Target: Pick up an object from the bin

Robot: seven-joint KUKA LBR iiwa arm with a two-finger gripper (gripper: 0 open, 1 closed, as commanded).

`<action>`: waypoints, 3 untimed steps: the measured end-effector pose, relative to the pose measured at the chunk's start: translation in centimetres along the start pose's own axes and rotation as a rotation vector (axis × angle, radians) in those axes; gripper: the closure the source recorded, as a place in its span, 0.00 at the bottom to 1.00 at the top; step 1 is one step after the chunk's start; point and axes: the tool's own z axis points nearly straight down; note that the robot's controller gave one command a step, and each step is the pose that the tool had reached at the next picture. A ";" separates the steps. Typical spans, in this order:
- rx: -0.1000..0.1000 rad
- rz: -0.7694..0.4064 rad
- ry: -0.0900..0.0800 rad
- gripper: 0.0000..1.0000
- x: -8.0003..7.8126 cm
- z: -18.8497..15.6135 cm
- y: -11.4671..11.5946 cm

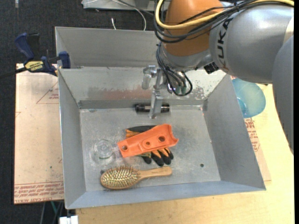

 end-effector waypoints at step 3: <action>-0.002 -0.139 -0.026 0.00 3.2 7.1 -7.1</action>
Offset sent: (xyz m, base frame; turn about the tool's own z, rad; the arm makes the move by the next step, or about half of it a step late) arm -0.0478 -0.0643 -0.1629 -0.0518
